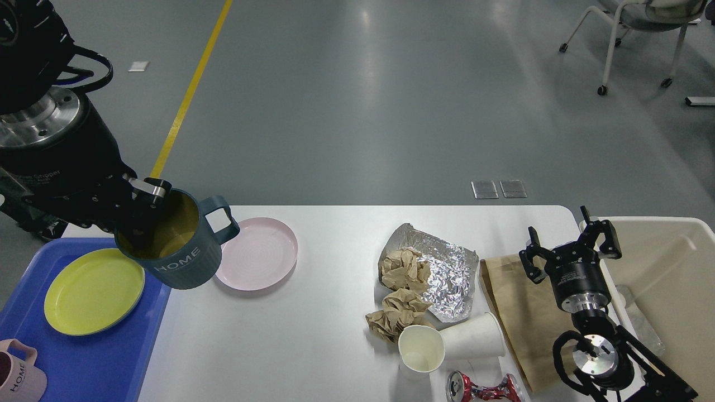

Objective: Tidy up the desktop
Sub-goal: 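Lift the teal mug and set it down on the blue tray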

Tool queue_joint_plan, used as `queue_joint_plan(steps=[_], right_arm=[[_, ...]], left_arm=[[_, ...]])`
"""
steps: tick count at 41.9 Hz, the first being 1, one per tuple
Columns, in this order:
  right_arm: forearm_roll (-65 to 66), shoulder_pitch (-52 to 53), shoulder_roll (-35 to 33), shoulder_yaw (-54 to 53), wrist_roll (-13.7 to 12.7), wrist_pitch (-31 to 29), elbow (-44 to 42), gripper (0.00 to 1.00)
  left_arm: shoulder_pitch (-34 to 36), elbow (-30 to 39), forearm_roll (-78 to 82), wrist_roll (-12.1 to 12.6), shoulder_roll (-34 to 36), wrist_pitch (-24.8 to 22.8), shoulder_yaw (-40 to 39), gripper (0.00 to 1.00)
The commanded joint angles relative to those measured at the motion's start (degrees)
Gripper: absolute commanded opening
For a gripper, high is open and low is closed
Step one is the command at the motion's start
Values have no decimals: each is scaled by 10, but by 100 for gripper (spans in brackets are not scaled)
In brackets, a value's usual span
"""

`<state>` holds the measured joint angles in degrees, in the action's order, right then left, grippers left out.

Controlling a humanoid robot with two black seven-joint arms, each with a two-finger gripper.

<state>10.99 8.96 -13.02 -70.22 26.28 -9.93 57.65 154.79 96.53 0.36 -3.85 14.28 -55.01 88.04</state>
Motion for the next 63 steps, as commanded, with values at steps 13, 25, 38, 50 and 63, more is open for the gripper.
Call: queue_joint_plan(steps=[13, 25, 38, 50, 63], right_arm=[[0, 0, 0, 0, 0, 0, 1, 100], [0, 0, 0, 0, 0, 0, 1, 100], [0, 0, 0, 0, 0, 0, 1, 100], [0, 0, 0, 0, 0, 0, 1, 100], [0, 0, 0, 0, 0, 0, 1, 100]], left_arm=[[-120, -41, 48, 1, 87, 2, 29, 0], [-364, -186, 162, 2, 224, 19, -18, 0], [-571, -317, 213, 1, 296, 75, -104, 0], [-694, -386, 213, -10, 324, 112, -166, 0], [-739, -388, 224, -29, 356, 148, -191, 0]])
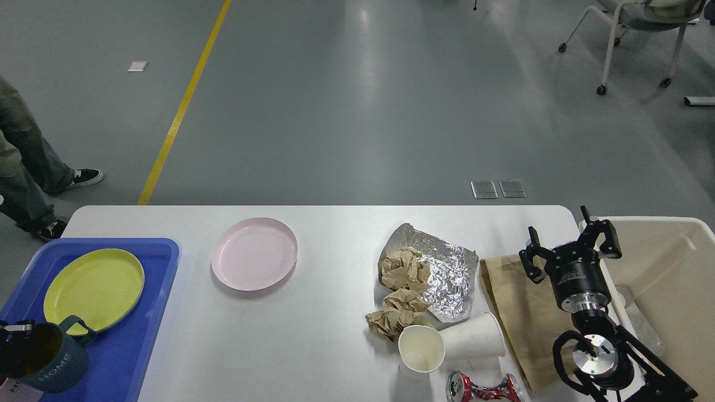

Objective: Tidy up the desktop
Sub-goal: 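Lift the teal mug and set it down on the blue tray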

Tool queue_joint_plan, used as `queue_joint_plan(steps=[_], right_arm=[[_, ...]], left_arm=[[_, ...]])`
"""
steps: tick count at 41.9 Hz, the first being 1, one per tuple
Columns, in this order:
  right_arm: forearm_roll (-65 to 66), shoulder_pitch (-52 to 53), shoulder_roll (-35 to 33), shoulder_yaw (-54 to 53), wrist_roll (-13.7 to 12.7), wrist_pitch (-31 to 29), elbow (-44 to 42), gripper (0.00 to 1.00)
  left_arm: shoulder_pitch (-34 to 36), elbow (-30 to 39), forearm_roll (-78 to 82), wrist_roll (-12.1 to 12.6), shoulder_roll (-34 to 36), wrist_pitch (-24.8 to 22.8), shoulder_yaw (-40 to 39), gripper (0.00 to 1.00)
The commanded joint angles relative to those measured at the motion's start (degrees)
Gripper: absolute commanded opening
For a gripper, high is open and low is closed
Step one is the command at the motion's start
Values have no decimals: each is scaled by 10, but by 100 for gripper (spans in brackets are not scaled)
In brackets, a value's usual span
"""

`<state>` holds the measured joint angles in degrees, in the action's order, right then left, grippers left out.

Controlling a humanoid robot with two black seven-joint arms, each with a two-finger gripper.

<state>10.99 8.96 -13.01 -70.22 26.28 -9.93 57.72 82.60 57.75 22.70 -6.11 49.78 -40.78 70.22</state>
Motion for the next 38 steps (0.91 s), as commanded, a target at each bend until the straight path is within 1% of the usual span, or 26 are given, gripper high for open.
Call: queue_joint_plan(steps=[1, 10, 11, 15, 21, 22, 24, 25, 26, 27, 29, 30, 38], right_arm=[[0, 0, 0, 0, 0, 0, 0, 100], [0, 0, 0, 0, 0, 0, 0, 100], [0, 0, 0, 0, 0, 0, 0, 100], [0, 0, 0, 0, 0, 0, 0, 100], [0, 0, 0, 0, 0, 0, -1, 100], [0, 0, 0, 0, 0, 0, 0, 100], [0, 0, 0, 0, 0, 0, 0, 100], [0, 0, 0, 0, 0, 0, 0, 100], [0, 0, 0, 0, 0, 0, 0, 100], [0, 0, 0, 0, 0, 0, 0, 100], [0, 0, 0, 0, 0, 0, 0, 100], [0, 0, 0, 0, 0, 0, 0, 100], [1, 0, 0, 0, 0, 0, 0, 100]], left_arm=[[-22, 0, 1, -7, 1, 7, -17, 0], [-44, 0, 0, -8, 1, 20, -36, 0], [-59, 0, -2, -8, 0, 38, -46, 0], [-71, 0, -3, -8, -1, 54, -48, 0], [-81, -1, -3, -7, -2, 51, -66, 0], [-85, -1, -5, -7, -2, 51, -72, 2], [-89, -1, -6, -8, -2, 54, -76, 9], [-91, -1, -10, -8, -2, 57, -80, 25], [-92, -1, -12, -8, -2, 60, -81, 38], [-92, -1, -13, -7, -3, 63, -81, 52], [-92, -1, -14, -6, -5, 74, -83, 86], [-92, -1, -14, -5, -5, 76, -83, 99], [-93, 0, -16, -7, -4, 74, -79, 100]])
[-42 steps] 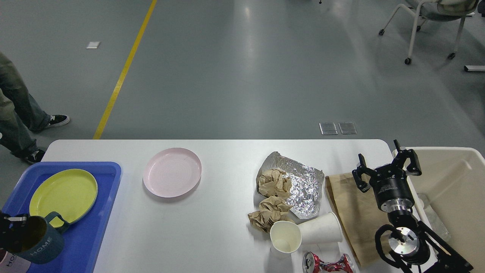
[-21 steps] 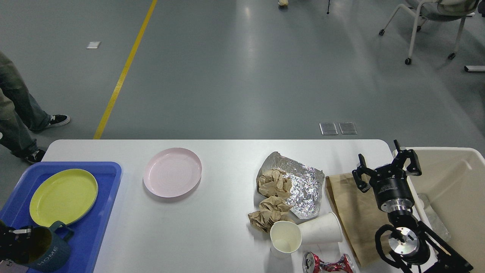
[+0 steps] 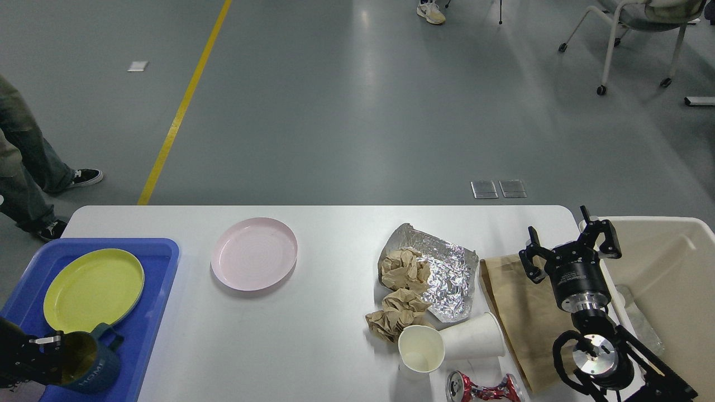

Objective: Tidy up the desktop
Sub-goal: 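Lift the teal mug and set it down on the blue tray, then open the left gripper and raise it away from the teal mug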

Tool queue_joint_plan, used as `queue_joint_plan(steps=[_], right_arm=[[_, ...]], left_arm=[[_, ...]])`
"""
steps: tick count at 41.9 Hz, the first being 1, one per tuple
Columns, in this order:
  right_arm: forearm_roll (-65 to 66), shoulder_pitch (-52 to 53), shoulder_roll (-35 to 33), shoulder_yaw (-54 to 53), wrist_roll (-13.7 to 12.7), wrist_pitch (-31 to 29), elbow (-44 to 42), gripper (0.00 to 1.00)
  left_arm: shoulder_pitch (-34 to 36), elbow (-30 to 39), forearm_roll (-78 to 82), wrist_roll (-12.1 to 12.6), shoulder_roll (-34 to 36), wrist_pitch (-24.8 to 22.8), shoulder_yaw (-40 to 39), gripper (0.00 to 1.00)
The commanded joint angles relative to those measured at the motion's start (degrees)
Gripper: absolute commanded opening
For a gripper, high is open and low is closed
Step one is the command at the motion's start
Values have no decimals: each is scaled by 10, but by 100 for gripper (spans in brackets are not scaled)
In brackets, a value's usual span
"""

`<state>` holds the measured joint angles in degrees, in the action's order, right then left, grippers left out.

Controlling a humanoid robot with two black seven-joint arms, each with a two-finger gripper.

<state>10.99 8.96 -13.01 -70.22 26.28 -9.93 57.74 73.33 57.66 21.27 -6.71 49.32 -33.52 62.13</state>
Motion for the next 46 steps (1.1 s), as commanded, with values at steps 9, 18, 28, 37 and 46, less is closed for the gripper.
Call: queue_joint_plan(steps=[9, 18, 28, 37, 46], right_arm=[[0, 0, 0, 0, 0, 0, -1, 100], [0, 0, 1, 0, 0, 0, 0, 100], [0, 0, 1, 0, 0, 0, -1, 100], [0, 0, 0, 0, 0, 0, 0, 100], [0, 0, 1, 0, 0, 0, 0, 100]], left_arm=[[2, 3, -2, 2, 3, -1, 4, 100], [16, 11, -4, 4, 9, -36, 10, 100], [156, 39, -10, 0, 10, -128, 120, 100], [370, 119, -56, 5, -43, -129, 271, 100], [565, 213, -125, 5, -184, -130, 356, 100]])
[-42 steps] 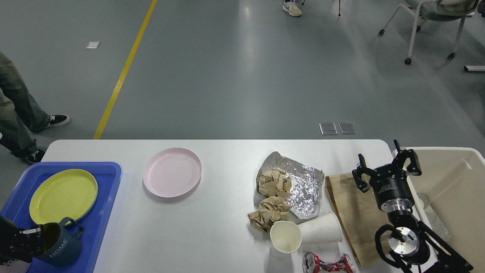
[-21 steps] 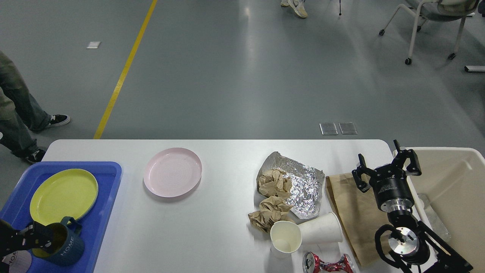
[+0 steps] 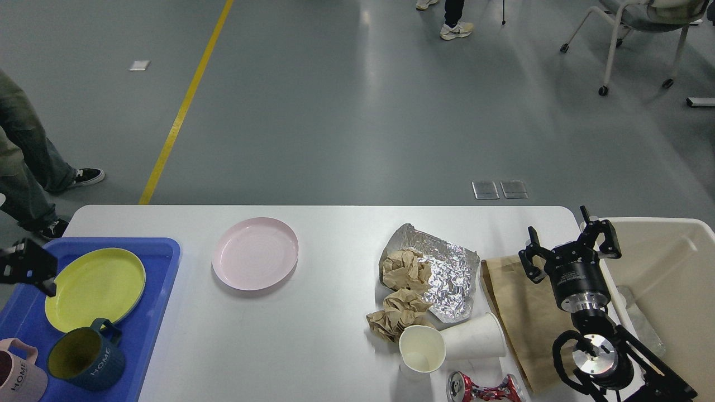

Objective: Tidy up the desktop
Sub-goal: 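Open the left gripper and raise it away from the teal mug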

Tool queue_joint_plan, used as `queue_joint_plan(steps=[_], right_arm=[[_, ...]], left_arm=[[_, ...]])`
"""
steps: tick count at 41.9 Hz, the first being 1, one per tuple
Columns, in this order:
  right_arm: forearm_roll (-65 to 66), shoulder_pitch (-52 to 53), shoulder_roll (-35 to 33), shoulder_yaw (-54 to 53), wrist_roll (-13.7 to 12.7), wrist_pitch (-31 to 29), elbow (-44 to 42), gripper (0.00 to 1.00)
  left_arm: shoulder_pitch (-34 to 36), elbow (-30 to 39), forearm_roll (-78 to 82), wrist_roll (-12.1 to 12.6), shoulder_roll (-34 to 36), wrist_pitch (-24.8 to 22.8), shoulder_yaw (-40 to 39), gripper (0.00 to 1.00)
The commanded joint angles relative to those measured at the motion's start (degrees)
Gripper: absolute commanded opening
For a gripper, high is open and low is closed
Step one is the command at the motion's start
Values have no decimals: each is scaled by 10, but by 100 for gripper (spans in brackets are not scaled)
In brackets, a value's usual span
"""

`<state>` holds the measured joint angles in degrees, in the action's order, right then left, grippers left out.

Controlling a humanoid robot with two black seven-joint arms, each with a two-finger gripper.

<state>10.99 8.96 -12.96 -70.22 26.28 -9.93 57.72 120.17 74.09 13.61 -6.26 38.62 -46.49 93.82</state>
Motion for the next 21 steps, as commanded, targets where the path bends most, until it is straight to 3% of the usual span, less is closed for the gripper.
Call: queue_joint_plan(steps=[1, 15, 21], right_arm=[[0, 0, 0, 0, 0, 0, 0, 100], [0, 0, 0, 0, 0, 0, 0, 100], [0, 0, 0, 0, 0, 0, -1, 100]], left_arm=[[113, 58, -62, 0, -93, 0, 43, 100], [281, 145, -241, 1, -322, 0, 40, 100], [317, 172, -286, 0, -347, 0, 27, 100]])
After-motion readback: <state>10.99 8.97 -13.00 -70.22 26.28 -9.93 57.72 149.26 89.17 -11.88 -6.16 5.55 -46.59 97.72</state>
